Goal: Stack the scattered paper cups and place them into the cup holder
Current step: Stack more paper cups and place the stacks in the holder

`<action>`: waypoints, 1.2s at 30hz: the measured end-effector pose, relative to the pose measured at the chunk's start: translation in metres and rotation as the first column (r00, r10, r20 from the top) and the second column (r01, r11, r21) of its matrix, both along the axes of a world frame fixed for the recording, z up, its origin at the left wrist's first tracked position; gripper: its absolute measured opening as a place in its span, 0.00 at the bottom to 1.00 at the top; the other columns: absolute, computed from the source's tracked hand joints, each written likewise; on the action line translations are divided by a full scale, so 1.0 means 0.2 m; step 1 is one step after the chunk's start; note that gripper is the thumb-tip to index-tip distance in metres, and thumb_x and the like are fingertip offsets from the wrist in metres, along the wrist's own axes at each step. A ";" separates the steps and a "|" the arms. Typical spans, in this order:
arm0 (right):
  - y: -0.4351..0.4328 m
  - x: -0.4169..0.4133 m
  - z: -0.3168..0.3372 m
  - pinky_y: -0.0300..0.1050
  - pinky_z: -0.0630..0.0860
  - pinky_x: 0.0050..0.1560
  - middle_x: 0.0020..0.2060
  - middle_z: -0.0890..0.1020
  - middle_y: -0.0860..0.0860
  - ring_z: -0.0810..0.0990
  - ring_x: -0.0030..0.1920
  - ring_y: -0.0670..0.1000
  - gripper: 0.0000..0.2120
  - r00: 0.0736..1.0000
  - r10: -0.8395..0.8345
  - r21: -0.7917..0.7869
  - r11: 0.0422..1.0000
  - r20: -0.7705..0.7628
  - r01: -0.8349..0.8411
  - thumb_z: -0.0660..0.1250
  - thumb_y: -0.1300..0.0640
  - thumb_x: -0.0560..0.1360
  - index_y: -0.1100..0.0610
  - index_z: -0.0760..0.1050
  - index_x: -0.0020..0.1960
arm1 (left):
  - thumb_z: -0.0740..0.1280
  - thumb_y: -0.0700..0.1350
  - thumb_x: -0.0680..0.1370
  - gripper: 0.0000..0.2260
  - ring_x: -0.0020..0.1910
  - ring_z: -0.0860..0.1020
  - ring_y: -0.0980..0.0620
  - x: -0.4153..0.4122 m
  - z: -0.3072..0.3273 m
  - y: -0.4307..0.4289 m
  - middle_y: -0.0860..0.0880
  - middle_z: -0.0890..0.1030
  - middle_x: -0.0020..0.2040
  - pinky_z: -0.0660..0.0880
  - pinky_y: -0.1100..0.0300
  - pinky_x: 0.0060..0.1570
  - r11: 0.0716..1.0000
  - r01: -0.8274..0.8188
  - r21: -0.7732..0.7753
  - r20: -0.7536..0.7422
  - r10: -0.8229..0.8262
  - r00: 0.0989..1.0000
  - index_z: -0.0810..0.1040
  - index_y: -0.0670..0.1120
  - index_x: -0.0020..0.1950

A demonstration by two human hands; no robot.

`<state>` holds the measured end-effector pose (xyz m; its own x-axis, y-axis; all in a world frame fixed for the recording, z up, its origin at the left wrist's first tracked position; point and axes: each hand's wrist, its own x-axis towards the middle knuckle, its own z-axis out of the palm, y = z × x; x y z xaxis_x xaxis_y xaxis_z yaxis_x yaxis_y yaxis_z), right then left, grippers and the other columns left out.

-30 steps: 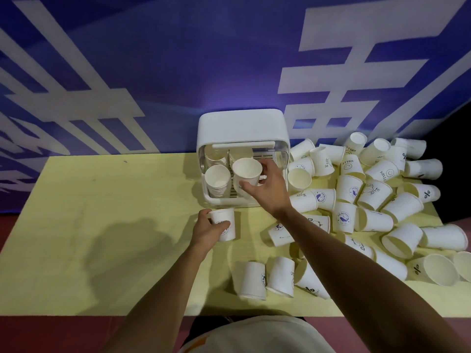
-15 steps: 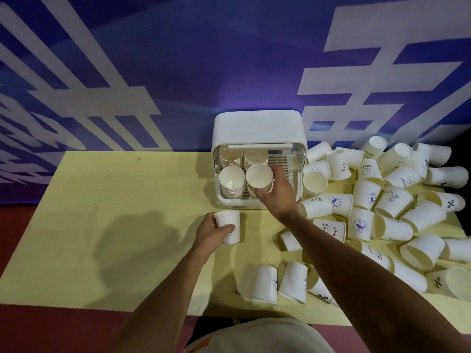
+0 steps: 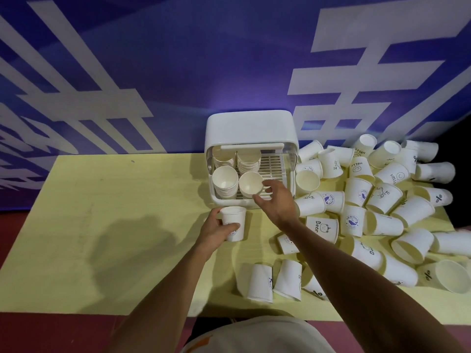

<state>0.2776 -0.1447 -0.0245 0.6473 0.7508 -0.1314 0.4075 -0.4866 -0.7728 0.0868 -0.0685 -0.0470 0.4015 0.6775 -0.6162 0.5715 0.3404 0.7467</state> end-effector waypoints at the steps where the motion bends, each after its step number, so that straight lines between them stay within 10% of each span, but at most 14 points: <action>1: -0.01 0.00 0.00 0.45 0.78 0.53 0.62 0.79 0.51 0.80 0.55 0.47 0.26 1.000 0.003 0.002 1.000 0.011 -0.003 0.73 0.47 0.73 0.56 0.75 0.67 | 0.77 0.54 0.62 0.34 0.50 0.83 0.51 0.01 0.00 -0.01 0.48 0.84 0.51 0.80 0.47 0.54 1.000 0.008 0.001 0.002 -0.008 1.000 0.70 0.58 0.66; 9: -0.07 0.01 0.00 0.32 0.72 0.44 0.53 0.82 0.45 0.80 0.51 0.44 0.24 0.989 0.094 -0.067 0.993 -0.111 -0.102 0.73 0.41 0.72 0.53 0.77 0.61 | 0.77 0.47 0.69 0.23 0.53 0.82 0.54 0.09 0.05 -0.04 0.51 0.82 0.56 0.82 0.51 0.52 1.000 0.010 0.006 0.068 -0.010 0.998 0.76 0.50 0.63; 15: -0.10 -0.02 0.01 0.40 0.77 0.53 0.54 0.82 0.46 0.81 0.52 0.44 0.34 0.915 0.121 -0.025 0.990 -0.385 -0.141 0.78 0.41 0.67 0.51 0.71 0.67 | 0.76 0.45 0.72 0.20 0.51 0.84 0.53 0.12 0.10 -0.07 0.51 0.82 0.57 0.78 0.62 0.41 0.998 0.050 0.047 0.151 -0.057 0.987 0.77 0.52 0.62; 25: -0.09 -0.05 0.03 0.34 0.72 0.45 0.52 0.82 0.44 0.80 0.52 0.45 0.27 0.925 0.151 -0.041 0.984 -0.349 -0.176 0.78 0.45 0.68 0.50 0.75 0.63 | 0.78 0.53 0.66 0.24 0.52 0.83 0.53 0.11 0.06 -0.07 0.52 0.82 0.56 0.80 0.49 0.56 0.996 0.072 0.061 0.147 -0.081 0.986 0.77 0.58 0.60; 36: -0.01 0.01 0.19 0.44 0.78 0.57 0.55 0.77 0.40 0.76 0.55 0.40 0.27 0.972 -0.036 0.195 0.977 -0.233 0.083 0.77 0.48 0.69 0.49 0.71 0.65 | 0.79 0.53 0.68 0.32 0.57 0.79 0.55 0.04 -0.01 -0.11 0.52 0.80 0.57 0.73 0.61 0.52 0.996 0.093 0.010 -0.003 -0.093 0.996 0.70 0.50 0.68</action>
